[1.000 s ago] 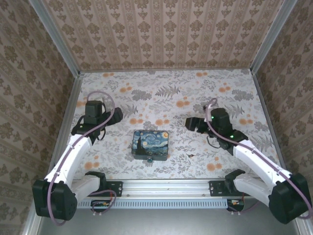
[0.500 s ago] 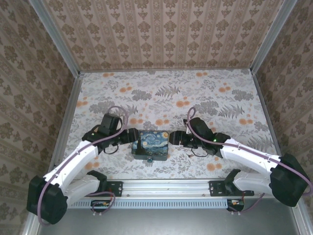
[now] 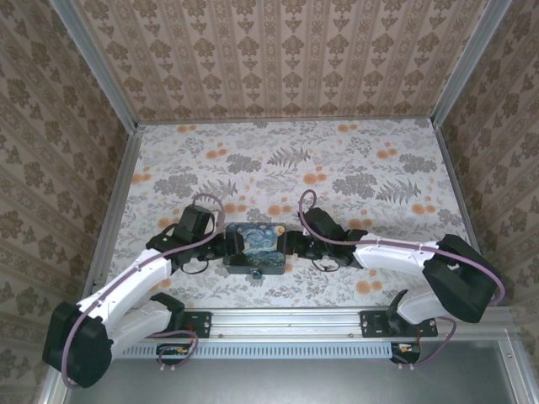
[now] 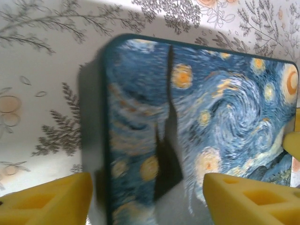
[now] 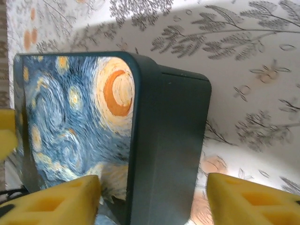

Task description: Unlock the padlock with the key

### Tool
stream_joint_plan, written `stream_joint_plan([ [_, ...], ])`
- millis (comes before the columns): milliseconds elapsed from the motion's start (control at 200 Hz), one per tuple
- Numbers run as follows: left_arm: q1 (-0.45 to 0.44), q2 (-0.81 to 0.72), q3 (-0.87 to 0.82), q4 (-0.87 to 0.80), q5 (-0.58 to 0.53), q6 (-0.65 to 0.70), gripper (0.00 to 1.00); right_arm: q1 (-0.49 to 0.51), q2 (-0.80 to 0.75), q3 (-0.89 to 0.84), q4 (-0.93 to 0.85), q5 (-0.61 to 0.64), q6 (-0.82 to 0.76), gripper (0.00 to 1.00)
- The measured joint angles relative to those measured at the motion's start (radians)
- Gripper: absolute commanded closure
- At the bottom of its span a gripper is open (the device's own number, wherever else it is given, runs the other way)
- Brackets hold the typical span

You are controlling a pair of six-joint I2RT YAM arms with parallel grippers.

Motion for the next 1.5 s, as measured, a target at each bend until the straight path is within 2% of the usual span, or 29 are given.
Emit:
stream_joint_plan([
  [50, -0.002, 0.022, -0.003, 0.014, -0.002, -0.002, 0.36, 0.000, 0.013, 0.004, 0.028, -0.004, 0.014, 0.52],
  [160, -0.008, 0.067, -0.002, 0.063, 0.006, -0.008, 0.36, -0.006, 0.038, 0.023, 0.050, 0.009, 0.026, 0.56],
  [395, -0.008, 0.248, 0.095, 0.162, -0.002, -0.014, 0.36, -0.105, 0.082, 0.048, 0.093, 0.031, 0.030, 0.58],
  [705, -0.008, 0.595, 0.370, 0.253, 0.018, 0.024, 0.33, -0.297, 0.145, 0.082, 0.156, 0.020, 0.031, 0.58],
  [920, 0.002, 0.718, 0.491, 0.271, 0.028, 0.047, 0.28, -0.366, 0.215, 0.152, 0.161, 0.007, 0.029, 0.57],
  [1025, 0.006, 0.726, 0.495, 0.281, 0.032, 0.047, 0.23, -0.373, 0.238, 0.171, 0.169, -0.002, 0.029, 0.51],
  [1210, 0.006, 0.726, 0.477, 0.304, 0.040, 0.047, 0.14, -0.375, 0.261, 0.175, 0.182, -0.033, 0.031, 0.28],
  [1350, 0.013, 0.725, 0.467, 0.313, 0.059, 0.048, 0.07, -0.390, 0.239, 0.135, 0.191, -0.069, 0.029, 0.22],
  [1435, 0.021, 0.718, 0.464, 0.304, 0.068, 0.051, 0.03, -0.412, 0.197, 0.105, 0.177, -0.082, 0.026, 0.14],
  [1500, 0.032, 0.695, 0.462, 0.286, 0.070, 0.055, 0.00, -0.436, 0.152, 0.095, 0.156, -0.083, 0.015, 0.01],
])
